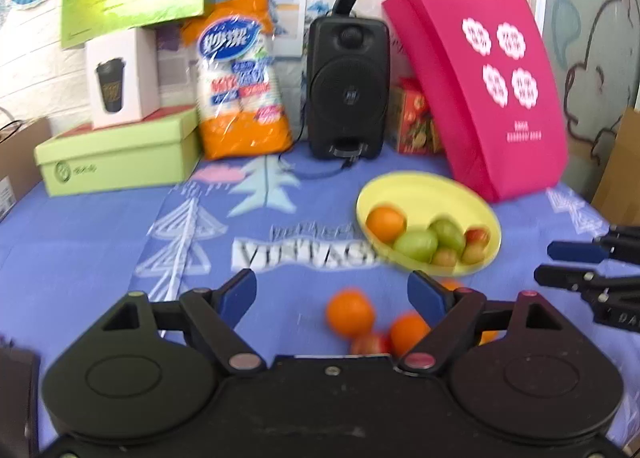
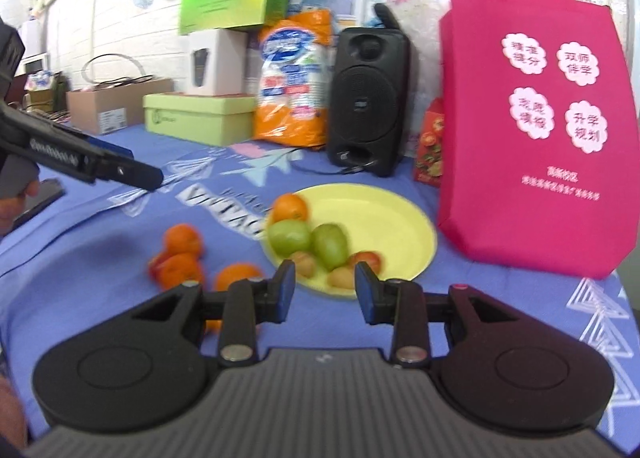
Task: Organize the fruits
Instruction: 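Grasp a red apple with the left tool while the right tool grasps an orange, then carry the red apple and orange onto the yellow plate and release both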
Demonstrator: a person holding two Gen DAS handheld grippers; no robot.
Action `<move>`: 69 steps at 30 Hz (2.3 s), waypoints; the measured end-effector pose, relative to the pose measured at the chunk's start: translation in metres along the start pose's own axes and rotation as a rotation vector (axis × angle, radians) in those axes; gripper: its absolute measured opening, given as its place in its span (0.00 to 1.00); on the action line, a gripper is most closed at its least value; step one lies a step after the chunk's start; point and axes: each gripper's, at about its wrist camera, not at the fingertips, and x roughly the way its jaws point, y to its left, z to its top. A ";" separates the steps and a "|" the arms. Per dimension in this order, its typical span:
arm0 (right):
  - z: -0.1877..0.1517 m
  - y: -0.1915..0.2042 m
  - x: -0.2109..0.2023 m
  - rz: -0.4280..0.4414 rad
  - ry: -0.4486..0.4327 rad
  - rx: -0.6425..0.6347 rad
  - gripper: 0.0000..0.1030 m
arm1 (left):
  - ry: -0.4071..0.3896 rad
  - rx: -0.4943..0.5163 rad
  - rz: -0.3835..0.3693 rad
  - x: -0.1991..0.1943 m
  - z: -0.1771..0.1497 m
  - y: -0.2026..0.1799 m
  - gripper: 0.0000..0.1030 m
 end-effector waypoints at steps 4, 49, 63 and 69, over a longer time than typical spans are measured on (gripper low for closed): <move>-0.013 0.025 -0.007 0.048 0.027 -0.017 0.31 | 0.026 0.005 -0.001 -0.008 -0.032 -0.008 0.80; -0.030 0.064 0.054 0.060 0.145 -0.109 0.34 | 0.081 0.044 -0.072 0.058 -0.051 -0.017 0.29; -0.037 0.070 0.029 0.082 0.132 -0.090 0.33 | 0.083 0.056 -0.089 0.016 -0.067 -0.025 0.29; -0.041 0.073 0.012 0.079 0.127 -0.096 0.33 | 0.065 0.051 -0.103 -0.005 -0.068 -0.026 0.29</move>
